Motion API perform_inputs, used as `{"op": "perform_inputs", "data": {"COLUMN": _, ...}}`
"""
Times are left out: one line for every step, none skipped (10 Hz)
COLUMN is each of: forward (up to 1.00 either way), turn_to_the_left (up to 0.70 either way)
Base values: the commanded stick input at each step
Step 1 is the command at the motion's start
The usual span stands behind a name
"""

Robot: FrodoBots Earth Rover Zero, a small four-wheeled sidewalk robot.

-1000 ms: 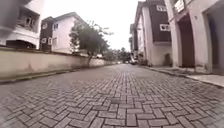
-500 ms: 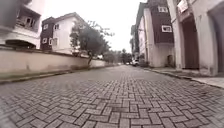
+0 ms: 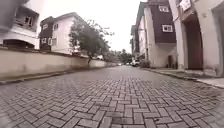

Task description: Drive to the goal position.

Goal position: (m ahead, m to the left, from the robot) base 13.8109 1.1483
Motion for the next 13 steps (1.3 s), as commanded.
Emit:
{"op": "perform_inputs", "data": {"forward": 0.50, "turn_to_the_left": 0.00}}
{"op": "perform_inputs", "data": {"forward": 0.50, "turn_to_the_left": 0.00}}
{"op": "perform_inputs", "data": {"forward": 0.50, "turn_to_the_left": 0.00}}
{"op": "perform_inputs", "data": {"forward": 0.50, "turn_to_the_left": 0.00}}
{"op": "perform_inputs", "data": {"forward": 0.50, "turn_to_the_left": 0.00}}
{"op": "perform_inputs", "data": {"forward": 0.50, "turn_to_the_left": 0.00}}
{"op": "perform_inputs", "data": {"forward": 0.50, "turn_to_the_left": 0.00}}
{"op": "perform_inputs", "data": {"forward": 0.50, "turn_to_the_left": 0.00}}
{"op": "perform_inputs", "data": {"forward": 0.50, "turn_to_the_left": 0.00}}
{"op": "perform_inputs", "data": {"forward": 0.50, "turn_to_the_left": 0.00}}
{"op": "perform_inputs", "data": {"forward": 0.50, "turn_to_the_left": 0.00}}
{"op": "perform_inputs", "data": {"forward": 0.50, "turn_to_the_left": -0.23}}
{"op": "perform_inputs", "data": {"forward": 0.50, "turn_to_the_left": -0.50}}
